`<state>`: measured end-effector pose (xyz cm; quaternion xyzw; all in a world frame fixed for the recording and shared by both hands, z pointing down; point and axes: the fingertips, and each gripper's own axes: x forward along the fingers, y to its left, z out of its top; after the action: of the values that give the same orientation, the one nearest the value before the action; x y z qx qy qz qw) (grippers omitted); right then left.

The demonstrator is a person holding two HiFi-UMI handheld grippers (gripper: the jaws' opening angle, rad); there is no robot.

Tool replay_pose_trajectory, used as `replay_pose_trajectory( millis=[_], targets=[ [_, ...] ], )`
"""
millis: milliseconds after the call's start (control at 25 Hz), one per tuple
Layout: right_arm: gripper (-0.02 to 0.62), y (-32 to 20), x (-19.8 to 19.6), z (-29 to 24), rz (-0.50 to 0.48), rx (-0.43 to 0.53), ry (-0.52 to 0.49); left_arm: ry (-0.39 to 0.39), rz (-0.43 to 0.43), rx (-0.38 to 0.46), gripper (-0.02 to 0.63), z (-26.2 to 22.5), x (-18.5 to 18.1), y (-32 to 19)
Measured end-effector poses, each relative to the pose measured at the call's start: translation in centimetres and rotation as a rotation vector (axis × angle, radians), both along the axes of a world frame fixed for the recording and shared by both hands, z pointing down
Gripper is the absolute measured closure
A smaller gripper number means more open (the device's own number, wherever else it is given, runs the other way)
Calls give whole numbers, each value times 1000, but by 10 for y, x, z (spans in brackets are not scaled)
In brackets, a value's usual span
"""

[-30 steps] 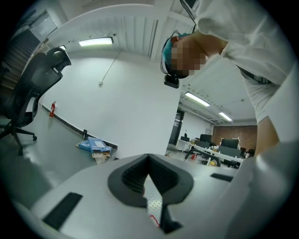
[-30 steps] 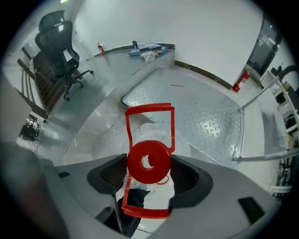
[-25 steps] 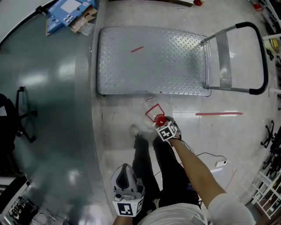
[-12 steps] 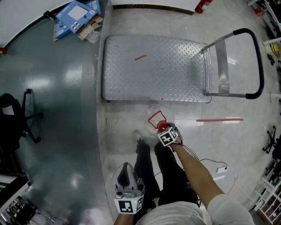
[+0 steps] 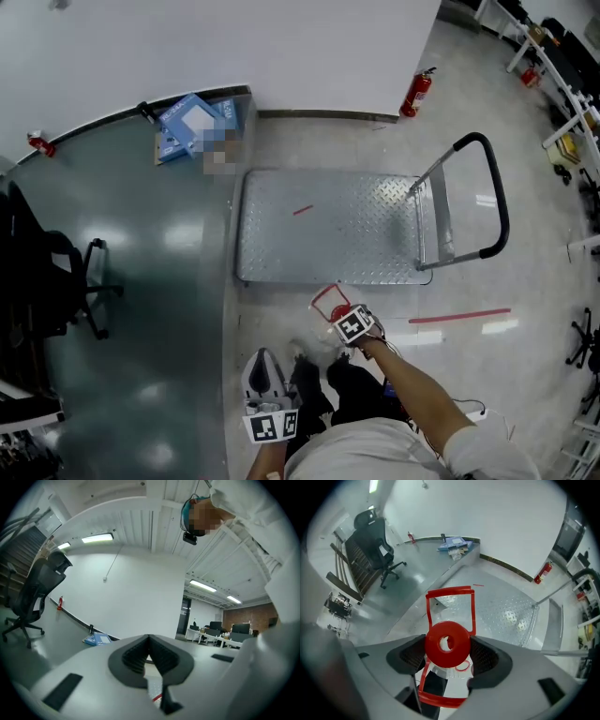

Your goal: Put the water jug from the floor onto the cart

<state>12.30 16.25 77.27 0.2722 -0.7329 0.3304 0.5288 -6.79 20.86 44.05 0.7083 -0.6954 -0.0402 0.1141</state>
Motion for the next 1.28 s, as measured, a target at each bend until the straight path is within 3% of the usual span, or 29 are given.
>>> replay_pose_trajectory(
  millis=[320,520,1000,1280],
  targets=[
    [301,-47,-4,-39,-80,74,3,-14,-17,77,603,-36,8,-26],
    [301,-97,-19,-50,-74,97,4,-16,-13,104,603,-38,-18,-76],
    [301,-209,-76,-69,-33,134,-5,5,120,124,603,-39,-79,-213],
    [301,-270,-113,-60,-33,144,-24,13,104,98,603,-29,-100,-254]
  ],
)
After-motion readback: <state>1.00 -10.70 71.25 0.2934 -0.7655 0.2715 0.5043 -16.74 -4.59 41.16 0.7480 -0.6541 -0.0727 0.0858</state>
